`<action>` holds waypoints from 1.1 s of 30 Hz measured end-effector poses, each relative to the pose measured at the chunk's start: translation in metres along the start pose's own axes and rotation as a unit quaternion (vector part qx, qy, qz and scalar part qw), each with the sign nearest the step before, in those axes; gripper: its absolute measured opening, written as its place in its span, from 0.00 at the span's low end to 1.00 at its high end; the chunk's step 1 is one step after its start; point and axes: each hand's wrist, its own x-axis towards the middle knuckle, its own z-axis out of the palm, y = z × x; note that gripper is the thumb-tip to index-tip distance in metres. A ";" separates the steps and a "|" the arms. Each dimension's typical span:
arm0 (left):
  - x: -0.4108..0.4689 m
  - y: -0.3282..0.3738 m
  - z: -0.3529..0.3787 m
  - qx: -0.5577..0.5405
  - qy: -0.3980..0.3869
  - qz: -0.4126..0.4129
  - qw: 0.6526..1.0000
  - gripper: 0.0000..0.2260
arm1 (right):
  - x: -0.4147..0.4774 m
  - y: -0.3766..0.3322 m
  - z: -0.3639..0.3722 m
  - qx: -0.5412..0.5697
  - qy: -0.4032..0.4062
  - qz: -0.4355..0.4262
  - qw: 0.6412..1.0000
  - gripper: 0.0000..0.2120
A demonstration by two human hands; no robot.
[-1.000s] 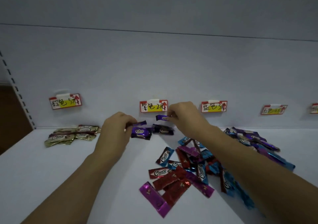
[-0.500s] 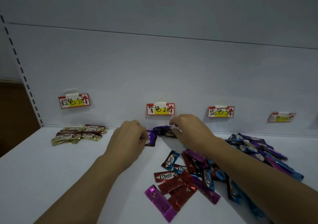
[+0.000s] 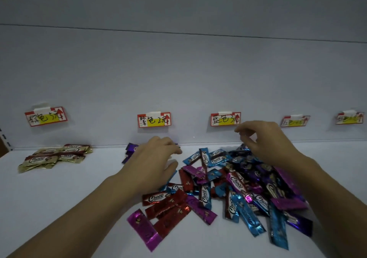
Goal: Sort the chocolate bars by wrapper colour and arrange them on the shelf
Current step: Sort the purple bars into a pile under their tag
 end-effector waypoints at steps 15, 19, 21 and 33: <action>0.152 0.129 0.049 -0.054 -0.114 0.018 0.992 0.12 | -0.004 0.101 -0.005 0.037 -0.086 0.210 0.973 0.20; 0.176 0.162 0.066 0.007 -0.128 -0.042 0.991 0.12 | -0.004 0.102 0.012 0.030 -0.139 0.201 0.969 0.16; 0.179 0.171 0.070 0.049 -0.117 -0.055 0.990 0.14 | -0.003 0.104 0.018 0.009 -0.158 0.211 0.965 0.15; 0.182 0.161 0.084 -0.020 -0.064 -0.059 0.996 0.08 | -0.003 0.107 0.014 -0.006 -0.106 0.228 0.968 0.08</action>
